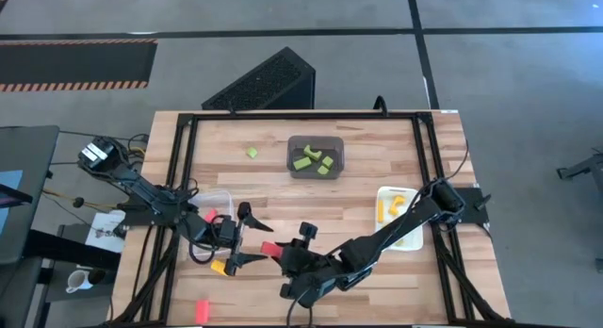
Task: Sort & place blocks by color
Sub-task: Put the orange block into the transparent bin
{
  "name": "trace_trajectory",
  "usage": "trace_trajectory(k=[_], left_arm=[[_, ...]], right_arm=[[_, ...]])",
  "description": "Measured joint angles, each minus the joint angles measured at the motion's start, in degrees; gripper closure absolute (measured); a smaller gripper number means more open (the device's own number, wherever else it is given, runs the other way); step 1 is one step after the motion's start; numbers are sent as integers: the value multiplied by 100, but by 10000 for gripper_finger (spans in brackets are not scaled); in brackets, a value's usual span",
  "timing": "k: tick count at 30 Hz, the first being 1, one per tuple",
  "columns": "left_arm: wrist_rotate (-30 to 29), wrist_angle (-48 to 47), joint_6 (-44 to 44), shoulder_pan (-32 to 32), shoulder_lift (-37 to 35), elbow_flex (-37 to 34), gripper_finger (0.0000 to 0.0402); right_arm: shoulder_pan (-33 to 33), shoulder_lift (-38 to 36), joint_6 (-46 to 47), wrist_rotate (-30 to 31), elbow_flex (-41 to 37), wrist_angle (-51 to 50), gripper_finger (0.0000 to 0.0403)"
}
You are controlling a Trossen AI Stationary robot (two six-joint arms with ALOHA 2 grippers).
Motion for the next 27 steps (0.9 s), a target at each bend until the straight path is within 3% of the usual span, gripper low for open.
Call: trace_trajectory(k=[5, 12, 21, 24, 27], left_arm=[[22, -25, 182, 2, 0, 0, 147], [258, -113, 397, -9, -5, 0, 304], [-52, -1508, 137, -41, -762, 6, 307], [-500, -2536, -73, -78, -1329, 52, 307], [-618, -4414, -698, -105, -1980, 304, 307]], right_arm=[[-66, 0, 2, -117, 0, 7, 265], [-86, 0, 8, -134, 0, 14, 244], [-100, -73, 302, -802, 4, -188, 214], [10, -129, 454, -889, 58, -513, 201], [104, -170, 570, -892, 87, -845, 193]])
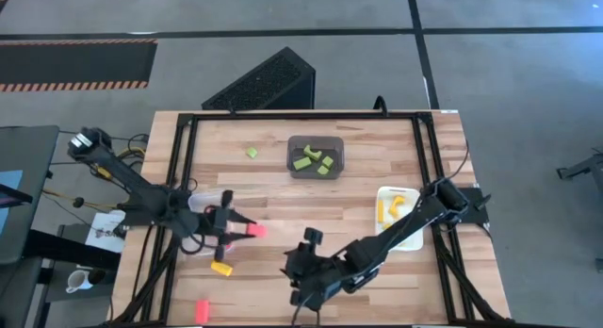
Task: Sort & place blocks by color
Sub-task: Put the orange block into the transparent bin
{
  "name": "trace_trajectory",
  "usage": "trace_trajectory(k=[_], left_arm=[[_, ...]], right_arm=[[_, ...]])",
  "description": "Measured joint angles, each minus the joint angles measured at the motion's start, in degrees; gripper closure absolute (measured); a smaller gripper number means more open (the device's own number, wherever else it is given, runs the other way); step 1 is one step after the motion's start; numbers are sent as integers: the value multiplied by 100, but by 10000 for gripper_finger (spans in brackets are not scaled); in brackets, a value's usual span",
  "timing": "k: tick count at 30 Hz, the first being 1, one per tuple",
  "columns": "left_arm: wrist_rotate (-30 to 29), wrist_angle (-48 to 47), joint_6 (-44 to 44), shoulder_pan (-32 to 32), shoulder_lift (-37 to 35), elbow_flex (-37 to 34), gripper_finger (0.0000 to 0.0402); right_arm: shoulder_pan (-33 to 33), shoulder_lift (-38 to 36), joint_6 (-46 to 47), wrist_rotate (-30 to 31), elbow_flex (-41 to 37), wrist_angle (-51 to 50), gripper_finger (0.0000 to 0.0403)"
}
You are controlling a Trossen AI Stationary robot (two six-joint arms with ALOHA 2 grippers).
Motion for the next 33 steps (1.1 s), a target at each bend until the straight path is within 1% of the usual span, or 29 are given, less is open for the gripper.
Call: trace_trajectory(k=[3, 6, 8, 11, 13, 15, 17, 18, 20, 24, 27, 30, 33], left_arm=[[-118, -2013, -1008, 11, -508, 336, 307], [-55, -3966, -2084, 6, -810, 662, 307], [124, -5070, -2904, 4, -894, 858, 307], [737, -6043, -3708, 7, -895, 983, 307], [1372, -6399, -3951, 7, -824, 962, 307], [1833, -6806, -4113, 4, -624, 945, 307], [2068, -7108, -4286, 2, -448, 939, 307], [2097, -7213, -4360, -7, -373, 941, 304], [2059, -7224, -4405, -66, -200, 939, 273], [1767, -6975, -4125, -207, 101, 941, 171], [1576, -6920, -4017, -225, 244, 942, 112], [1530, -6931, -4004, -229, 280, 995, 83], [1132, -6930, -3915, -278, 194, 1053, 80]], right_arm=[[15, -29, 100, 55, 11, -77, 192], [27, -27, 117, 69, 11, -85, 196], [33, -27, 205, 71, 11, -84, 200], [32, -27, 237, 73, -4, -106, 206], [25, -27, 239, 93, -4, -95, 208], [18, -27, 239, 95, -4, -101, 211], [18, -27, 239, 97, -4, -127, 211], [15, -27, 239, 95, -4, -125, 211], [12, -27, 236, 95, -4, -133, 211], [3, -24, 208, 95, -7, -159, 213], [-2, -24, 208, 93, -7, -222, 215], [-2, -22, 206, 93, -7, -343, 216], [-25, -22, 202, 95, -9, -429, 215]])
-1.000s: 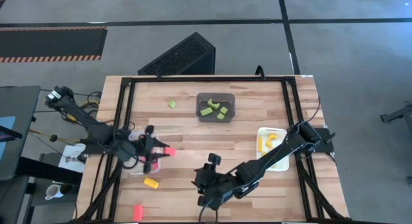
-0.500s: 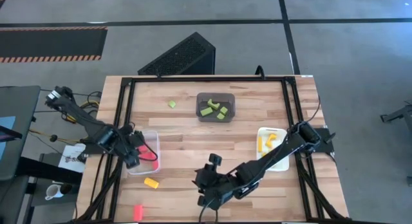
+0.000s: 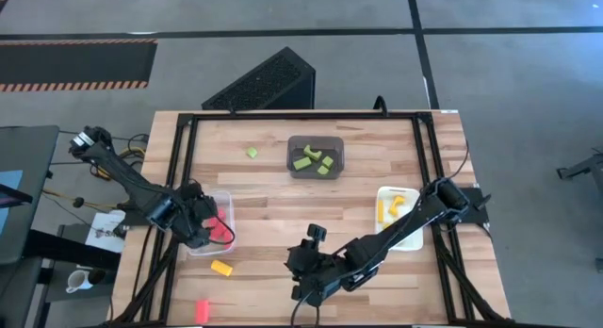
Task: Sort & place blocks by color
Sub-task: Put the orange block into the transparent bin, then put the green block into the black bin
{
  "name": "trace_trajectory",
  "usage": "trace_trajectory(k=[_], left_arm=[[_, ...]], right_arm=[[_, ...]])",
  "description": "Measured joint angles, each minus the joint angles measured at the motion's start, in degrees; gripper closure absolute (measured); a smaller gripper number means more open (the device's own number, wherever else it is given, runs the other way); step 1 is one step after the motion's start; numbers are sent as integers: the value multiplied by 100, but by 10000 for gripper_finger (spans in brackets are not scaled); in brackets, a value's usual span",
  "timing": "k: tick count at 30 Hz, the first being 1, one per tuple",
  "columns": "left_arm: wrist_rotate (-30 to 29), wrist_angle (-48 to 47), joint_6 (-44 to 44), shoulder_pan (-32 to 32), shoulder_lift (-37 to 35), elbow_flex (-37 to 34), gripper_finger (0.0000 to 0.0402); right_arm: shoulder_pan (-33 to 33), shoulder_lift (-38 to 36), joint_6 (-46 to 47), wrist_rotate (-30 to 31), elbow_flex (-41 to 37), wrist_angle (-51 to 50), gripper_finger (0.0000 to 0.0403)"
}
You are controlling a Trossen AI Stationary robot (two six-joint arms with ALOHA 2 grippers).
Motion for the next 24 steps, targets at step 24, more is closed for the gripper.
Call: trace_trajectory(k=[24], left_arm=[[-2839, 5486, 3296, -35, -1852, -1402, 222]], right_arm=[[-1928, 4, -706, -946, -2, -87, 218]])
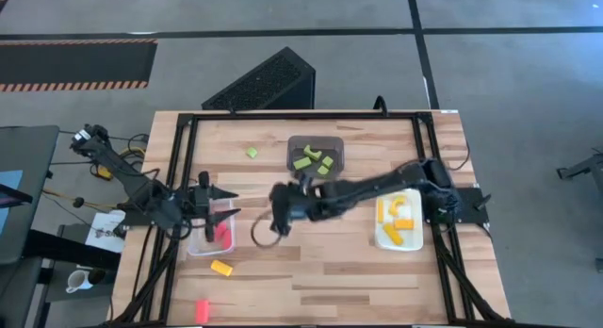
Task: Sort & place blocks by color
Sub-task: Put the green block into the black bin
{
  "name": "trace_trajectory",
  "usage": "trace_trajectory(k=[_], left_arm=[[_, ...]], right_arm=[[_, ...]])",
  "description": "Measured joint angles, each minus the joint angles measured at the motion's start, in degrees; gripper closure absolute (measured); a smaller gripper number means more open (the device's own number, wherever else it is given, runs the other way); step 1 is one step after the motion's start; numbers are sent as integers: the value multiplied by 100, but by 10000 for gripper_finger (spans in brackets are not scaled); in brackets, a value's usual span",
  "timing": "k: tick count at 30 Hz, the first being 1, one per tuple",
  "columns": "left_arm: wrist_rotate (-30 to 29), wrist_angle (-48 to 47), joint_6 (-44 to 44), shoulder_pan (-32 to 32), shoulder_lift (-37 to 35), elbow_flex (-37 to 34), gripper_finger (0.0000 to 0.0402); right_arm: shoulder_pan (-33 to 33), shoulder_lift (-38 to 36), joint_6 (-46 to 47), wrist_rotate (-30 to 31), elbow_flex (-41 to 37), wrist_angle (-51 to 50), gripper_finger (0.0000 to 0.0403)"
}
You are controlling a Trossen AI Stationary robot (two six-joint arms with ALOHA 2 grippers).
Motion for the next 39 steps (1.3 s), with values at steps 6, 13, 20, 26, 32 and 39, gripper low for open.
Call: trace_trajectory(k=[6, 13, 20, 26, 32, 39], left_arm=[[77, 490, 370, 308, -512, -392, 238], [302, -153, 363, 1142, -848, -308, 240], [1515, -1132, 650, 2968, -665, 239, 240], [3214, -1186, 1268, 4702, -139, 349, 237], [4248, -1092, 1755, 5966, 608, 359, 225], [5044, -1183, 1956, 6710, 1556, 856, 203]], right_arm=[[-525, 2, -771, -246, 0, 395, 217], [-909, -23, -1339, -542, 0, 299, 220], [-899, -335, -1704, -890, 2, -33, 226], [-1048, -356, -1830, -900, -31, -556, 228], [-1259, -455, -2027, -1330, -649, -105, 228], [-1317, -1226, -1793, -1534, -1994, 727, 228]])
